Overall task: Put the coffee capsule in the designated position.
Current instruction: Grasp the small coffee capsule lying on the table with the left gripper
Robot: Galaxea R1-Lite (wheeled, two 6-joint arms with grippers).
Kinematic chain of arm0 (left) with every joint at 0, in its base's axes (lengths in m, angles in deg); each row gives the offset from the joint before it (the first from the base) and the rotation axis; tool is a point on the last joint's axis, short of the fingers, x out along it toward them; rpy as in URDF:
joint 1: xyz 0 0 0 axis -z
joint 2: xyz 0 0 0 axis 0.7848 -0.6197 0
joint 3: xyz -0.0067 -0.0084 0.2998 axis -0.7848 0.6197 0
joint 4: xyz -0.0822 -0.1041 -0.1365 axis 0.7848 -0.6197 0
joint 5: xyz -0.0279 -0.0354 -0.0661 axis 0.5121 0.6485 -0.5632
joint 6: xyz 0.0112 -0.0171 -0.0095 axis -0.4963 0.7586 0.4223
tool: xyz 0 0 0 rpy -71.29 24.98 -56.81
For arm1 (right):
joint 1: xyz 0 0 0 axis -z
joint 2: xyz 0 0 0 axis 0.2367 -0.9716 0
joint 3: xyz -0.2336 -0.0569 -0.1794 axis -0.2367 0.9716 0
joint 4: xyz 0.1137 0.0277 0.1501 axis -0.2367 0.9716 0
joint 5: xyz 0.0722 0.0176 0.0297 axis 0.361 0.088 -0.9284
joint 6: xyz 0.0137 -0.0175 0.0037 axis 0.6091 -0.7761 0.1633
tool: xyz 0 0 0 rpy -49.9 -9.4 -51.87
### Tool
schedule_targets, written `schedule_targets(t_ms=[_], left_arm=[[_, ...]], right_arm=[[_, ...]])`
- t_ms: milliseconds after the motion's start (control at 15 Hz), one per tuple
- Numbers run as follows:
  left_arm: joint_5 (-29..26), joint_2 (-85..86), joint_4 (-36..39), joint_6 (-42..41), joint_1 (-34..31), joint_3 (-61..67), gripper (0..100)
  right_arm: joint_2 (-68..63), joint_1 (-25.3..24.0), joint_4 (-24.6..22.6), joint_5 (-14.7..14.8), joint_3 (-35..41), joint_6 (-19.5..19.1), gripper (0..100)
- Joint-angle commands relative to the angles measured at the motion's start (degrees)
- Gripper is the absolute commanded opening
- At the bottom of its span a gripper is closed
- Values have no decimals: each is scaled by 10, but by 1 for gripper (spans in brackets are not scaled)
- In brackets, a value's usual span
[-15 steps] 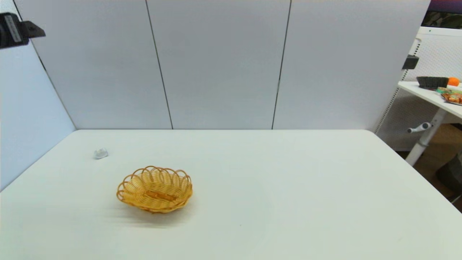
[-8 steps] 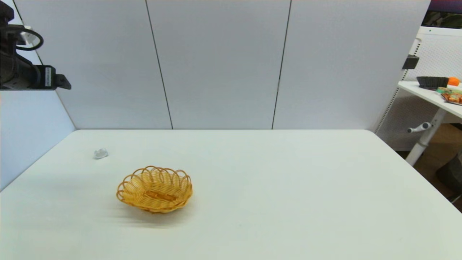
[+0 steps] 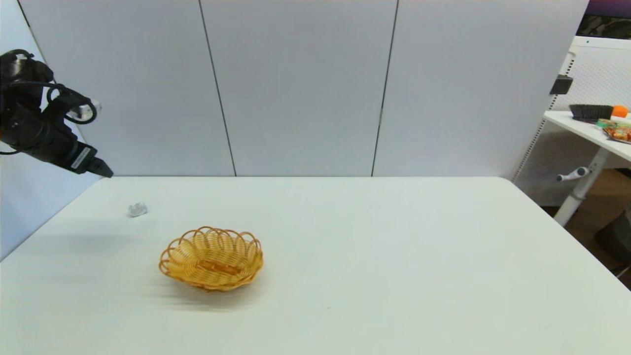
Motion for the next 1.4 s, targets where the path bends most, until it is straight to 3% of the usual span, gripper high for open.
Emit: schedule_targets(t_ms=[67,200,400,667,1067,1400], left_arm=[[-2,-15,-63,-100,-1,0,100],[-22,-22,-78,-142,-1,0,100],[-103,-51,-80,-185,-1,0,100],[-142,-78,-79,-233,-1,0,100],[-157,-120,-21,-226,-15,0,100],[-189,-139,10,-165,-15,0,100]], right_arm=[[0,0,0,0,0,0,100],[0,0,0,0,0,0,100],[0,0,0,0,0,0,100],[0,0,0,0,0,0,100],[0,0,0,0,0,0,100],[-1,0,0,0,0,0,100]])
